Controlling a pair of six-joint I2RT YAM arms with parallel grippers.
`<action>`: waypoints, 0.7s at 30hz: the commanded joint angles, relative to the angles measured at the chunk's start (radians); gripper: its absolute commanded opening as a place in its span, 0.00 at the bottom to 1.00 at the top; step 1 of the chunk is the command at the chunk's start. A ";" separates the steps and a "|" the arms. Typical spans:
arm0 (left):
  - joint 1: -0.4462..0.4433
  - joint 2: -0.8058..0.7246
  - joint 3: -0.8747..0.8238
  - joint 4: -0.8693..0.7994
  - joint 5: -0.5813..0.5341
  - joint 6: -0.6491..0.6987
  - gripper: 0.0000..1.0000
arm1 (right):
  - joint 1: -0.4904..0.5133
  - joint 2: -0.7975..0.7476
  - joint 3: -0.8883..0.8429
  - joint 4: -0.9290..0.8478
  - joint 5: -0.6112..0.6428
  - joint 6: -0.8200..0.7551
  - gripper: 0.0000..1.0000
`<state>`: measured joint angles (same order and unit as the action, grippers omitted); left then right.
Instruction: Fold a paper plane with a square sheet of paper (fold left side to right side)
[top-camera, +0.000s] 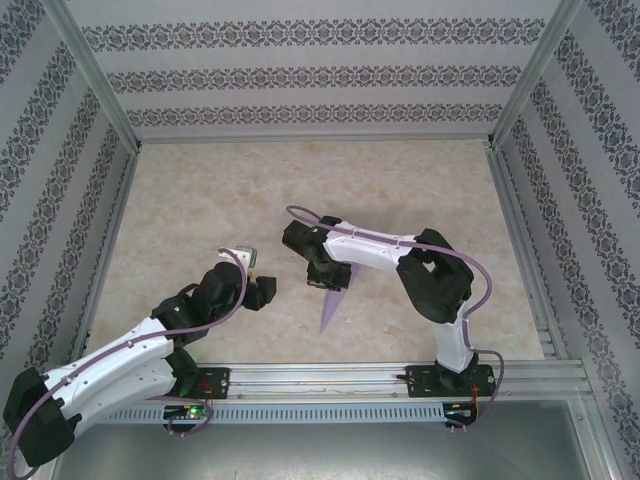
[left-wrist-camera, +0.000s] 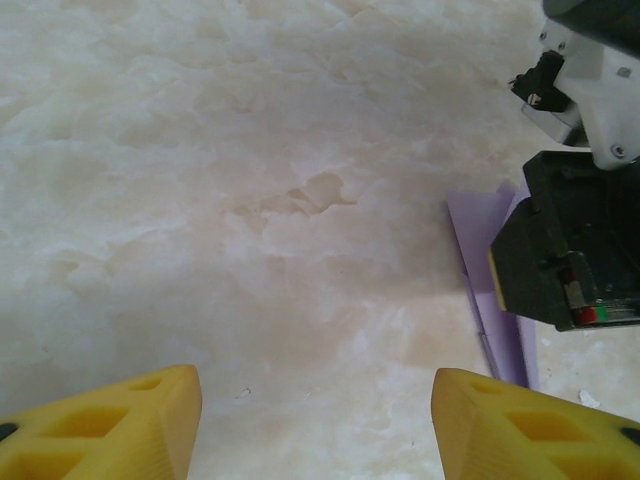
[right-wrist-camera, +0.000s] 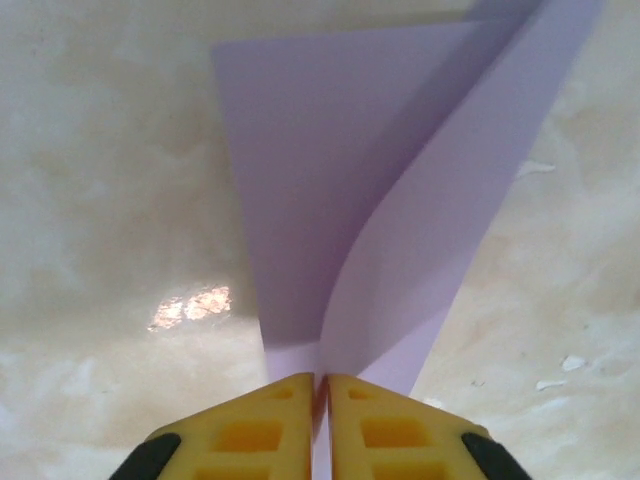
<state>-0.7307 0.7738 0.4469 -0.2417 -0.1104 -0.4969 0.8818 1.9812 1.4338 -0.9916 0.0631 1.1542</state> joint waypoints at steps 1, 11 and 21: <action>0.021 -0.034 0.025 -0.069 -0.035 0.026 0.64 | 0.009 -0.087 -0.034 -0.034 0.034 0.004 0.00; 0.061 -0.111 0.063 -0.075 -0.021 -0.014 0.69 | 0.007 -0.447 -0.181 0.126 0.199 -0.219 0.00; 0.199 -0.092 0.068 0.010 0.220 -0.133 0.72 | -0.239 -0.733 -0.577 0.833 -0.429 -0.466 0.00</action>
<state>-0.5785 0.6777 0.4946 -0.2844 -0.0059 -0.5697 0.7055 1.2495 0.9508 -0.4484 -0.0757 0.7383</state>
